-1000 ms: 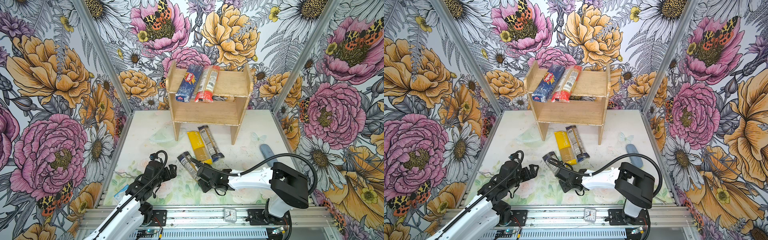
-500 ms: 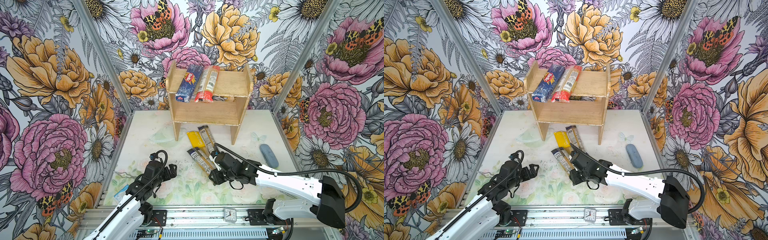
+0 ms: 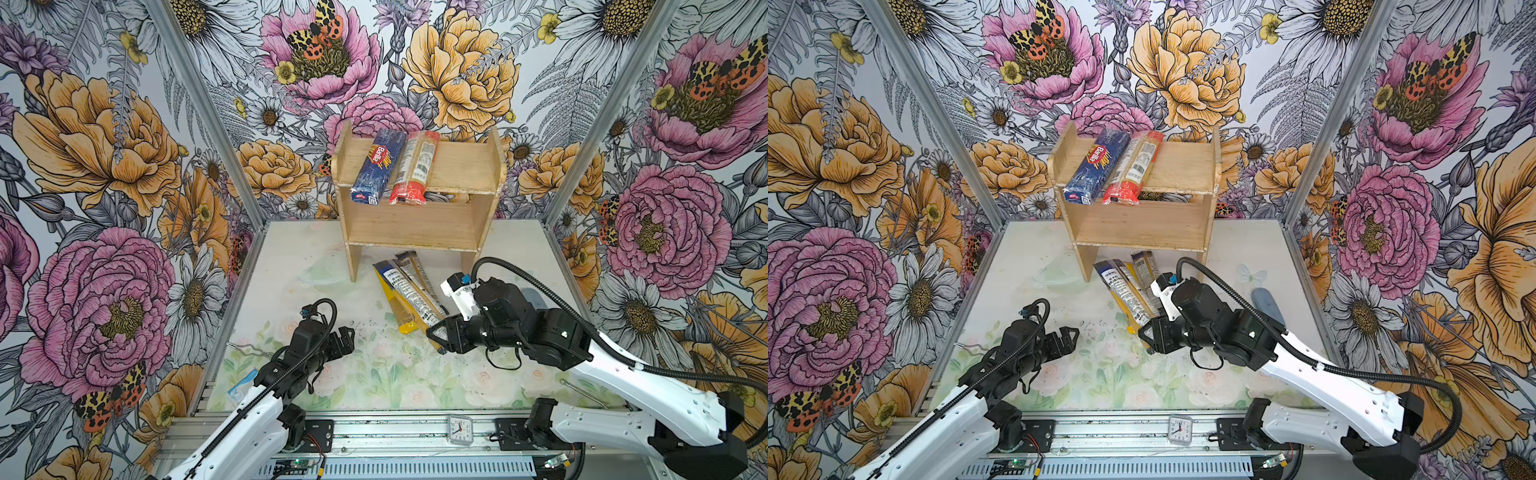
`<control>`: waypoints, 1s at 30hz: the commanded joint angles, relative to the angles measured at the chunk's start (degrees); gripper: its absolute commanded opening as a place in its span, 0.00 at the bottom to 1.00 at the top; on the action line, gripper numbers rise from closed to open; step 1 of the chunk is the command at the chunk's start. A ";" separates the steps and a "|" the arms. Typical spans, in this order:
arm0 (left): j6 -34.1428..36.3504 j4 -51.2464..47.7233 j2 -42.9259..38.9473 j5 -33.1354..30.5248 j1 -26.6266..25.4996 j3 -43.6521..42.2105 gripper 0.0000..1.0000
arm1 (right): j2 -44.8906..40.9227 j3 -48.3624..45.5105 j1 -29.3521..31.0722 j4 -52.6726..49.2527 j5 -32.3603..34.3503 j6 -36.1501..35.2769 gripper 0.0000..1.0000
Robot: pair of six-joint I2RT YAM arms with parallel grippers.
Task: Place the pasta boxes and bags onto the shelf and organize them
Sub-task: 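Lift the ankara pack upright with the right gripper toward the shelf, then carry the upright pack over the top tier beside the red-and-white bag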
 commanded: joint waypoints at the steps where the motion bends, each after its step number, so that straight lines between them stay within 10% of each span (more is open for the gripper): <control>1: 1.32 3.06 1.26 0.45 -0.39 0.12 0.99 | -5.76 7.52 0.02 3.54 0.45 0.46 0.00; 16: 2.18 4.19 2.53 0.98 -0.60 1.20 0.99 | -3.11 32.85 -0.04 -0.85 19.26 -8.11 0.00; 30: 2.12 3.66 2.35 0.47 -1.88 2.30 0.99 | 23.26 65.69 -0.20 -0.51 49.25 -23.14 0.00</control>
